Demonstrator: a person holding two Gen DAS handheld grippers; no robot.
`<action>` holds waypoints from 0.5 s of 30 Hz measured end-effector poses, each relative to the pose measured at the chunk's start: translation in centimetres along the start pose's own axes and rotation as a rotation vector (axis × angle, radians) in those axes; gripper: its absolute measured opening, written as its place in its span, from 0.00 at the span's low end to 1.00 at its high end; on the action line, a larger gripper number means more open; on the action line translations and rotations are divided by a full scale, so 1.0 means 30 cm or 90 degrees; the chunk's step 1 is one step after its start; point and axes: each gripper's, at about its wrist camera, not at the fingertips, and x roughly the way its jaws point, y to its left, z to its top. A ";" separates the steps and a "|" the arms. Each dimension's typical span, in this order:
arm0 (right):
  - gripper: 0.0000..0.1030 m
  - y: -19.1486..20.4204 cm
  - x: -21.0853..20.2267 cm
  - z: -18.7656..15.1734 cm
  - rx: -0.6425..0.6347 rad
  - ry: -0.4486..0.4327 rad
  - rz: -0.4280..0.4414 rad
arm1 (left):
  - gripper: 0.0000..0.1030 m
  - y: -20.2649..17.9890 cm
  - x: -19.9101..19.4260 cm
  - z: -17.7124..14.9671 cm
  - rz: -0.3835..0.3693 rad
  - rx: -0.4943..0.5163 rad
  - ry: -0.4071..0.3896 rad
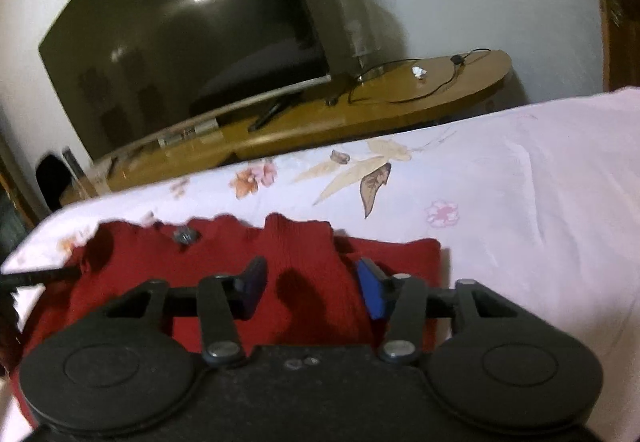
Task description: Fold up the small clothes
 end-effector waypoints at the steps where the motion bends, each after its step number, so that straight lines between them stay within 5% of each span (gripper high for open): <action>1: 0.44 0.010 0.006 0.003 -0.016 0.001 -0.003 | 0.66 0.000 0.009 0.006 -0.002 0.002 0.003; 5: 0.44 0.035 0.059 0.016 -0.059 0.038 -0.022 | 0.64 -0.022 0.049 0.021 -0.002 0.030 0.021; 7: 0.42 0.046 0.079 0.015 -0.081 0.049 -0.032 | 0.37 -0.035 0.056 0.027 -0.003 0.043 0.019; 9: 0.42 0.063 0.091 0.012 -0.113 0.053 -0.043 | 0.37 -0.046 0.037 0.022 -0.008 0.046 -0.010; 11: 0.42 0.082 0.091 0.006 -0.142 0.053 -0.054 | 0.45 -0.057 0.015 0.009 -0.024 0.050 -0.039; 12: 0.42 0.087 0.089 0.004 -0.148 0.051 -0.055 | 0.66 -0.063 0.015 0.004 -0.023 0.055 -0.037; 13: 0.42 0.086 0.087 0.002 -0.147 0.050 -0.054 | 0.74 -0.065 0.015 0.001 -0.026 0.059 -0.038; 15: 0.41 0.073 0.082 -0.001 -0.135 0.046 -0.046 | 0.74 -0.067 0.005 0.002 -0.045 0.064 -0.047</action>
